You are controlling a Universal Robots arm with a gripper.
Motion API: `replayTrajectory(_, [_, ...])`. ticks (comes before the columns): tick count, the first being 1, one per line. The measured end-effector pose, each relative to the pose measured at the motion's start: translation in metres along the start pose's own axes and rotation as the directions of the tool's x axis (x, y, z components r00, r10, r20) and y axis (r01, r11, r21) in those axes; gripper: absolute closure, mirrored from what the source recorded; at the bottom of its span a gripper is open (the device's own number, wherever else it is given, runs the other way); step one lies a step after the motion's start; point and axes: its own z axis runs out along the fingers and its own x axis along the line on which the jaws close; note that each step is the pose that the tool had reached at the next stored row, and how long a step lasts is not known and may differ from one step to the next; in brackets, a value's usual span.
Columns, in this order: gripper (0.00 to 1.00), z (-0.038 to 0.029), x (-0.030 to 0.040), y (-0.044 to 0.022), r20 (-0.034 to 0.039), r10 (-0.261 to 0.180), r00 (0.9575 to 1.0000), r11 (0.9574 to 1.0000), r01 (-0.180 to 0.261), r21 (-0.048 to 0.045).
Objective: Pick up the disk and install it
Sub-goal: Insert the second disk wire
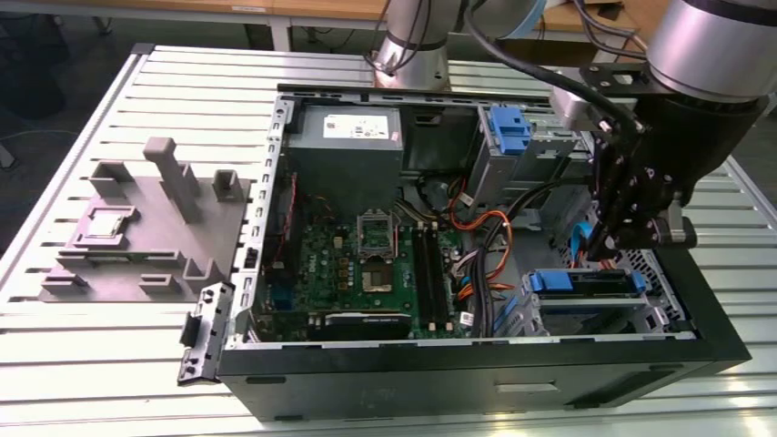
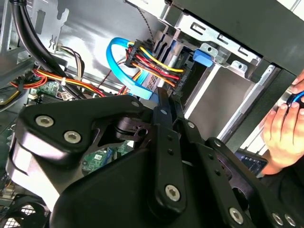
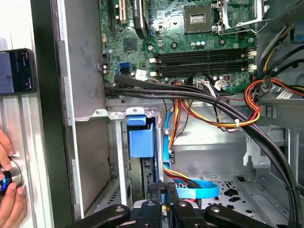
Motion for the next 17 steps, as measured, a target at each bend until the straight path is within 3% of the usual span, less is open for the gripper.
replayTrajectory(3, [0.84, 0.0008, 0.0041, 0.0014, 0.0070, 0.001, 1.0000, 1.0000, -0.001, 0.0060])
replayTrajectory(7, [0.84, 0.0020, 0.0066, 0.0039, 0.0089, 0.000, 1.0000, 0.9999, 0.000, 0.0164])
replayTrajectory(12, [0.84, 0.0047, 0.0098, 0.0062, 0.0149, 0.000, 0.9999, 0.9994, 0.000, 0.0353])
replayTrajectory(17, [0.84, 0.0080, 0.0164, 0.0072, 0.0250, 0.000, 0.9997, 0.9990, -0.001, 0.0444])
